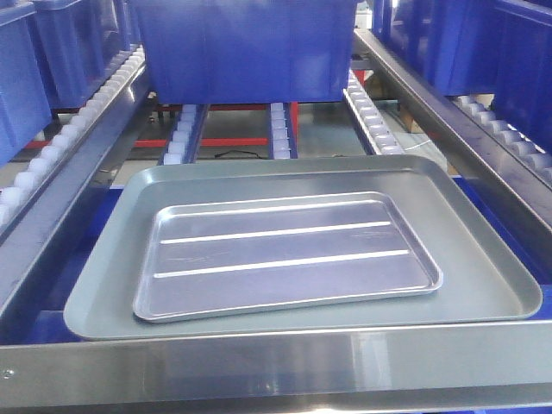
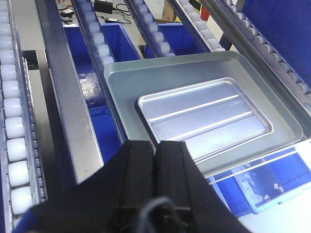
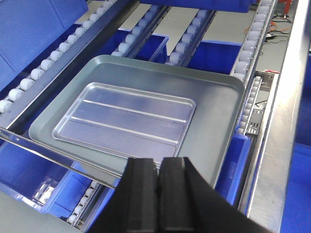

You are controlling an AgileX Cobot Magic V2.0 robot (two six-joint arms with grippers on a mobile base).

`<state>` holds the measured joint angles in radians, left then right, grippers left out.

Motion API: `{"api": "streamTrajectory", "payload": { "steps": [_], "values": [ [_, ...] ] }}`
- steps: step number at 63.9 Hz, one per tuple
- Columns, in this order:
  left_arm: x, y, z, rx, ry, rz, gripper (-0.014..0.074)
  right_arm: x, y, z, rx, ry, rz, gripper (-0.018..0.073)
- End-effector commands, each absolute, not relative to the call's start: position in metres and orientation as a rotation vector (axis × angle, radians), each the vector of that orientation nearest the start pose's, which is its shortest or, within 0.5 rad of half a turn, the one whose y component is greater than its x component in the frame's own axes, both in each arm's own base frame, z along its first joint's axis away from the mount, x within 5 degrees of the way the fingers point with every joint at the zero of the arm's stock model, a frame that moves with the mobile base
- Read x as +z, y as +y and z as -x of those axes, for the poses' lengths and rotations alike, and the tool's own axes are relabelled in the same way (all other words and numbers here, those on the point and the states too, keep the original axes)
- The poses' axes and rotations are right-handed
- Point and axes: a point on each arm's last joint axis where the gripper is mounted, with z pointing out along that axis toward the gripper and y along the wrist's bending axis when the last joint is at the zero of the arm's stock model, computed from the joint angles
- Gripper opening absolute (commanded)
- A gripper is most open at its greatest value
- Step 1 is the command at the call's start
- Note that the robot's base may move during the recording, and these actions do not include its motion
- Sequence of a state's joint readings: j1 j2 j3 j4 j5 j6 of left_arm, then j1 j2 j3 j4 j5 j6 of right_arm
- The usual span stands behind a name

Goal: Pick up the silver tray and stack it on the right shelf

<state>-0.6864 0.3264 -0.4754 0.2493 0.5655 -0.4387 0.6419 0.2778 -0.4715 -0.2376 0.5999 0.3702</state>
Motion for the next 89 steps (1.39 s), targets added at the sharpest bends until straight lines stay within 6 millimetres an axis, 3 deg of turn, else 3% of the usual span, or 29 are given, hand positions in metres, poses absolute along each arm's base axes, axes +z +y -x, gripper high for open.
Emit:
{"api": "streamTrajectory", "payload": {
  "steps": [1, 21, 33, 48, 58, 76, 89],
  "values": [
    [0.316, -0.037, -0.062, -0.536, 1.799, -0.347, -0.0092, 0.315, 0.027, -0.056, 0.438, 1.766, 0.363, 0.0057],
    [0.315, -0.037, -0.062, -0.539, 1.800, -0.347, -0.0092, 0.315, 0.027, -0.056, 0.438, 1.766, 0.363, 0.0057],
    [0.292, -0.034, -0.054, -0.600, 1.830, -0.295, -0.0092, 0.315, 0.027, -0.056, 0.438, 1.766, 0.363, 0.0057],
    [0.266, -0.014, -0.028, -0.439, 1.608, -0.276, -0.0092, 0.315, 0.027, -0.056, 0.438, 1.766, 0.363, 0.0057],
    [0.245, -0.011, -0.040, -0.288, 1.576, -0.134, -0.0092, 0.315, 0.027, -0.056, 0.437, 1.767, 0.363, 0.0057],
    [0.213, 0.000, -0.054, -0.092, 1.339, 0.061, -0.0092, 0.315, 0.027, -0.056, 0.437, 1.767, 0.363, 0.0057],
    [0.211, 0.000, -0.054, -0.088, 1.359, 0.060, -0.0092, 0.315, 0.027, -0.056, 0.437, 1.767, 0.363, 0.0057]
  ]
}}
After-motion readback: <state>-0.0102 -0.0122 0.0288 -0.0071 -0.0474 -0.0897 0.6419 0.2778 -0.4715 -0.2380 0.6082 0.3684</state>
